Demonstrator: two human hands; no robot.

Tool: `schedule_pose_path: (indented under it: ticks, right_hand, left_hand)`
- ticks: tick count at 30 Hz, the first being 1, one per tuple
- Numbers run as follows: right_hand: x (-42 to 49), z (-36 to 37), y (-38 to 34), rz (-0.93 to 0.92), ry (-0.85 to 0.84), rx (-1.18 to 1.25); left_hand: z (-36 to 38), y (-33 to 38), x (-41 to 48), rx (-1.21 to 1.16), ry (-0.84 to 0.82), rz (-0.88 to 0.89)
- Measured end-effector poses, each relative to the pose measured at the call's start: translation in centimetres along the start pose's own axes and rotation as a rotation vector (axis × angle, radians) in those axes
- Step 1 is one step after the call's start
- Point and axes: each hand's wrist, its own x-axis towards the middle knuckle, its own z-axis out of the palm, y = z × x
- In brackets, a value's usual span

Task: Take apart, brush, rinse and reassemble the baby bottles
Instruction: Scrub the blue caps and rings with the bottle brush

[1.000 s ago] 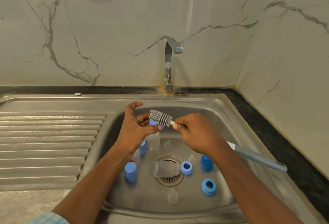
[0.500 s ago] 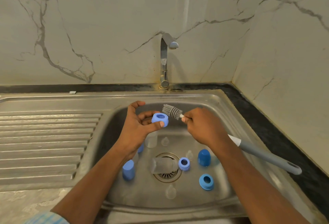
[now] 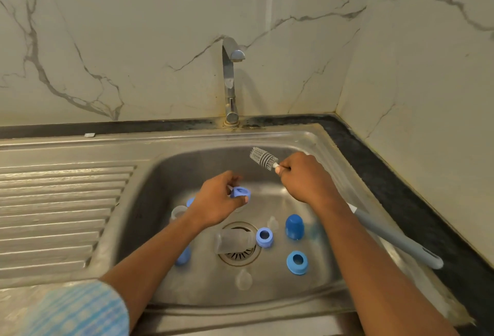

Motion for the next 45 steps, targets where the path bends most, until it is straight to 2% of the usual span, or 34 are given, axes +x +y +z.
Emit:
schedule_pose_path:
  ticks: [6,12,20,25,26,28,30,32,38,45]
  right_hand:
    - [0.5,0.5,0.5,0.036,0.017,-0.008]
    - [1.3,1.6,0.7,-0.011,-0.004,0.02]
    - [1.9,1.9,1.0,-0.022,0.007,0.031]
    - [1.8,2.0,0.7,0.0,0.011,0.039]
    - [1.8,2.0,0.7,0.001,0.016,0.046]
    - [1.6,1.6,0.6,0.006,0.021,0.05]
    - [1.3,1.2,0.6,0.012,0.038,0.038]
    - [1.0,0.9,0.6,0.03,0.047,0.017]
    - [1.0,0.4,1.1,0.063,0.067,0.026]
    - [1.0,0.7,1.0,0.037,0.035,0.016]
  left_hand:
    - [5.4,-0.2,5.0,0.094,-0.193,-0.051]
    - [9.7,-0.5,7.8,0.322,-0.317,0.015]
    - [11.8,-1.6,8.6,0.424,-0.323,-0.042]
    - [10.1,0.8,8.1,0.368,-0.269,-0.016]
    - [9.7,1.4,7.7,0.374,-0.259,0.003]
    - [9.2,2.7,6.0,0.349,-0.346,0.078]
    - [9.7,3.2,3.9,0.373,-0.553,0.152]
    - [10.6,3.3,1.7,0.462,-0.693,0.235]
    - [13.6,3.3,0.4,0.864,-0.705,0.426]
    - [14.1,3.1,-0.3,0.854,-0.687,0.394]
